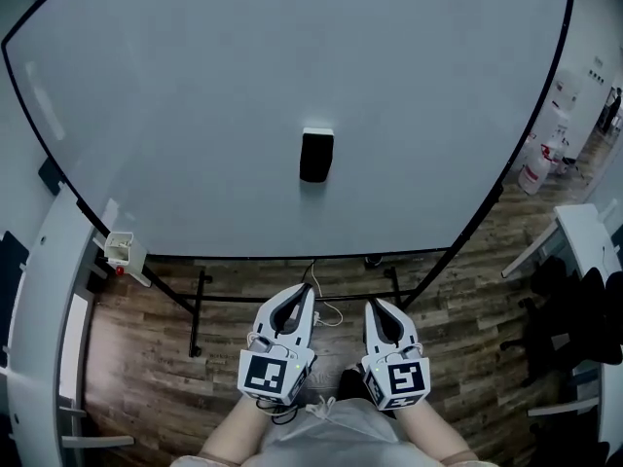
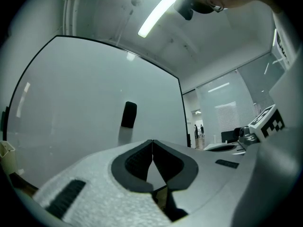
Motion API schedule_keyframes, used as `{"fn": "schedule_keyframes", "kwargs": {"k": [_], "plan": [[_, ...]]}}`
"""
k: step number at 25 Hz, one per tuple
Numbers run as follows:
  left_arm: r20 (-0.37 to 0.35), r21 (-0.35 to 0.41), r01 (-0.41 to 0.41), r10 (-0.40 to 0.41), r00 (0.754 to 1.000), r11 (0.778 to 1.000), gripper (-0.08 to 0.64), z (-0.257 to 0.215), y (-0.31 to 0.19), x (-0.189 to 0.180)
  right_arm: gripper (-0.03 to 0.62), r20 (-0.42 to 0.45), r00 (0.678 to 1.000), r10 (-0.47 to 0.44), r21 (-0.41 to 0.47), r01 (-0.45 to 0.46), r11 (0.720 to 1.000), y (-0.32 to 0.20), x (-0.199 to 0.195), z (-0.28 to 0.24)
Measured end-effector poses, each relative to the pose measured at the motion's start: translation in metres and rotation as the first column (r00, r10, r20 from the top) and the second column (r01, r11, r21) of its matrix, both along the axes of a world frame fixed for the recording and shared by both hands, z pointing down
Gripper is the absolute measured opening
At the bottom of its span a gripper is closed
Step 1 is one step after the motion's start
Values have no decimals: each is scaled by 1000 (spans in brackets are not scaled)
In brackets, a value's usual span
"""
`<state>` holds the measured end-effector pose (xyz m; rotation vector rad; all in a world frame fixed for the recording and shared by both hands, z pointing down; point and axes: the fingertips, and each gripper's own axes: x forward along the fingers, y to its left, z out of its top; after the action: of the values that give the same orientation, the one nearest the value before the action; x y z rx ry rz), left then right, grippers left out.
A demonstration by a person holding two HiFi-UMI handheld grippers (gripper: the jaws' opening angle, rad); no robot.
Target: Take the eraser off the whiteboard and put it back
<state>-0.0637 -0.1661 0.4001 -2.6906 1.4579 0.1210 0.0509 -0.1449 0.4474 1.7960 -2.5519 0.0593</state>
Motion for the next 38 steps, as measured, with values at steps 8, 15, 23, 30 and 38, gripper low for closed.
{"fn": "schedule_keyframes", "kwargs": {"k": [8, 15, 23, 30, 38], "plan": [[40, 10, 128, -128, 991, 992, 17, -15, -78, 10, 27, 3, 994, -111, 23, 111, 994, -84, 9, -17], [71, 33, 200, -202, 977, 979, 18, -37, -127, 18, 27, -22, 983, -182, 56, 183, 982, -138, 14, -38], [45, 54, 257, -260, 965, 965, 249, -72, -167, 19, 26, -69, 973, -220, 59, 224, 973, -160, 8, -38], [114, 133, 297, -312, 943, 946, 308, -91, -194, 22, 27, -70, 980, -188, 38, 191, 981, -177, 14, -37], [104, 128, 312, -325, 940, 942, 307, -98, -217, 21, 26, -72, 977, -200, 33, 203, 979, -184, 13, -33]]}}
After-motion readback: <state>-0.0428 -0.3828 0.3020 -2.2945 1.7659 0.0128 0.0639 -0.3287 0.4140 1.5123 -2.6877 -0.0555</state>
